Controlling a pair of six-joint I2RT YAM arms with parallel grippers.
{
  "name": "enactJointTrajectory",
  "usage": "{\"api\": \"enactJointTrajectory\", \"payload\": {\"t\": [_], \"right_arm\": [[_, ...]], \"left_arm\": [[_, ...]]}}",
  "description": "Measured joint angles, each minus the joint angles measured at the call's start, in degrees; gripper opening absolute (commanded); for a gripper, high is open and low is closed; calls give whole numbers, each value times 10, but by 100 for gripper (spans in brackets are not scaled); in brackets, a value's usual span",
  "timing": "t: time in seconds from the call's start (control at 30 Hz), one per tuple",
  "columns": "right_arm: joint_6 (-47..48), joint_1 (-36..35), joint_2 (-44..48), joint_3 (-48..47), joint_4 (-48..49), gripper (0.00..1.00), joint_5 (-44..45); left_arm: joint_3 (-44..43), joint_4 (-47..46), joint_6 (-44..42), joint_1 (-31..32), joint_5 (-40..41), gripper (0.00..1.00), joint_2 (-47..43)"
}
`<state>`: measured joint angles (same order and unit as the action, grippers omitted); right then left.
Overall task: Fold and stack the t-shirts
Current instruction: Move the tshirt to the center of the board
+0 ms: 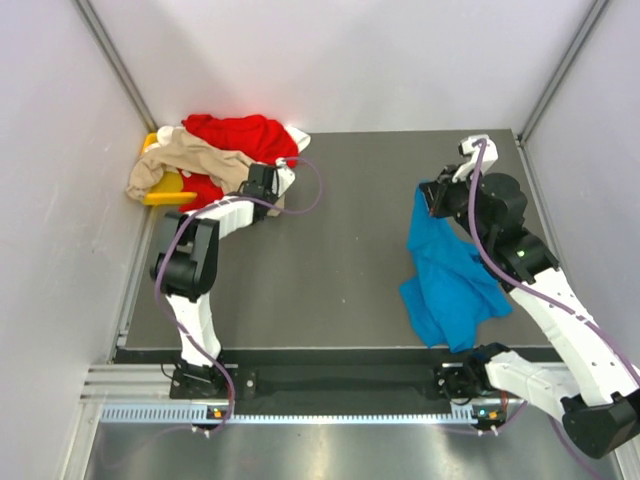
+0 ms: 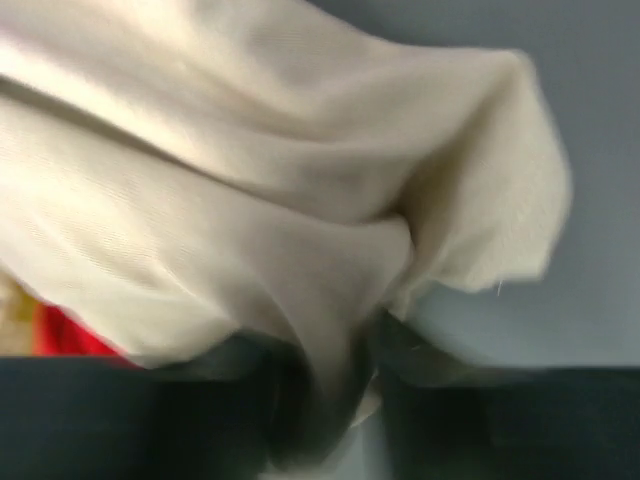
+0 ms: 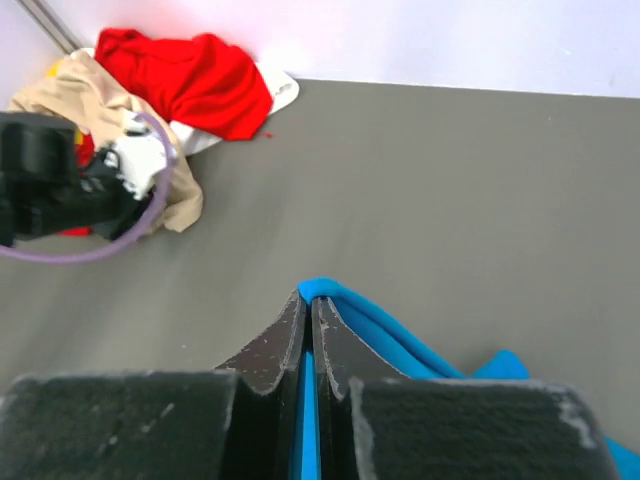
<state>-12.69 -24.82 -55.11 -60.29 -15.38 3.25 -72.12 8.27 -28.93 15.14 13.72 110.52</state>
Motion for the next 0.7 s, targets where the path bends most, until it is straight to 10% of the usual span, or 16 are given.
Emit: {"api": "enactJointTrajectory", "payload": {"t": [0.07,0.43,0.53,0.57,0.6,0.7], "right_arm": [[-5,2,0,0,7,0,-7],[-50,6,-46,11,56,0,-73],[-56,-20,-90,-3,68,0,-84],[-56,-37,-110,-11,71,0,-87],[-57,-53,-130,-22,75,0,-92],[-61,-106,-206,-68,91,11,-106]], "left_arm": [[0,-34,-16,0,45,0,19],[-158,-103,3,-97,133,0,25],[-247,-115,30,-177,115,36,21],[-252,-117,35,-207,100,84,11],[-246,-110,35,-225,80,99,-1],[-203,-90,45,-240,18,99,-29]]}}
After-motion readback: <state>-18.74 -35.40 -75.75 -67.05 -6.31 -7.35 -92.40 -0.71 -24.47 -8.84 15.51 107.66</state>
